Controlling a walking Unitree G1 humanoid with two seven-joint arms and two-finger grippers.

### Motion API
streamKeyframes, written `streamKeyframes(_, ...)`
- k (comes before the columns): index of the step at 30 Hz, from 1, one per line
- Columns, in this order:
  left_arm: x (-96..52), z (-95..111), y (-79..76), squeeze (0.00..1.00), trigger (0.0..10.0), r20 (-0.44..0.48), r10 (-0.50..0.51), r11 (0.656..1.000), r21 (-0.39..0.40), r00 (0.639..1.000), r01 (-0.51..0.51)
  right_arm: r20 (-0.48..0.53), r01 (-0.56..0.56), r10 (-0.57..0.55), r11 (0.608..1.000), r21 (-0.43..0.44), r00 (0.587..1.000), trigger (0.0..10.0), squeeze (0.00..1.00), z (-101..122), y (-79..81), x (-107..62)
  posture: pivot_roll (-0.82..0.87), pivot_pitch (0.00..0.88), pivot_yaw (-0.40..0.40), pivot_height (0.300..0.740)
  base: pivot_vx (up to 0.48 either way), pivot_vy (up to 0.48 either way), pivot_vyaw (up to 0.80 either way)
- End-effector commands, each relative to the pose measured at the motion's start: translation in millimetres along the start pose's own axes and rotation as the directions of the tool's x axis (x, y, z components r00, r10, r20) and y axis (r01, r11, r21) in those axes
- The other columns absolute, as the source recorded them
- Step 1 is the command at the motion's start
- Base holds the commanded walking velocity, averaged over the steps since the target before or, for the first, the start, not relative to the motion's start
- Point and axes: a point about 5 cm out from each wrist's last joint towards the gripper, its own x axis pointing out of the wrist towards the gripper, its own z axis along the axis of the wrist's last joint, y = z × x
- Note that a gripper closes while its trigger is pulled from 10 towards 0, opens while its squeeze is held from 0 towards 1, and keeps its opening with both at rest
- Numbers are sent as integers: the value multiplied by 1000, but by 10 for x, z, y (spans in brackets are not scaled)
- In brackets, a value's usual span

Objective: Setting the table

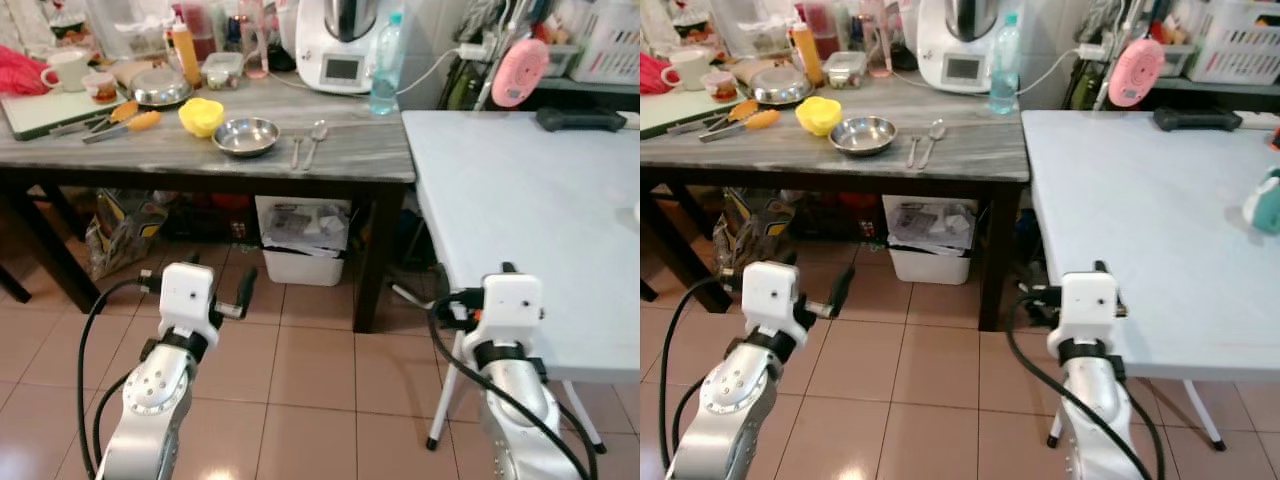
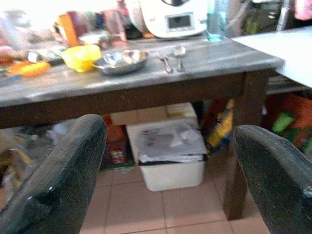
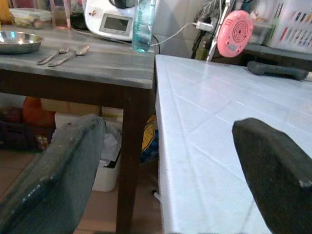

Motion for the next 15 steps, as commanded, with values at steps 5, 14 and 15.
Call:
streamKeyframes(5, 24, 36, -23, 0, 10000, 13, -20, 1000, -1, 1000, 20, -5, 15, -15, 1000, -7, 1000, 10000, 0, -1, -31, 9, 14, 41, 58, 740, 0, -480, -239)
streamKeyframes(14, 34, 32, -21, 0, 10000, 16, -23, 1000, 0, 1000, 23, 4, 19, -19, 1000, -13, 1000, 10000, 0, 8, -43, 44, 19, 30, 52, 740, 0, -480, -650)
streamKeyframes(15, 30, 31, -16, 0, 10000, 17, -23, 1000, 1, 1000, 23, 6, 19, -19, 1000, -12, 1000, 10000, 0, 11, -43, 49, 20, 30, 52, 740, 0, -480, -431)
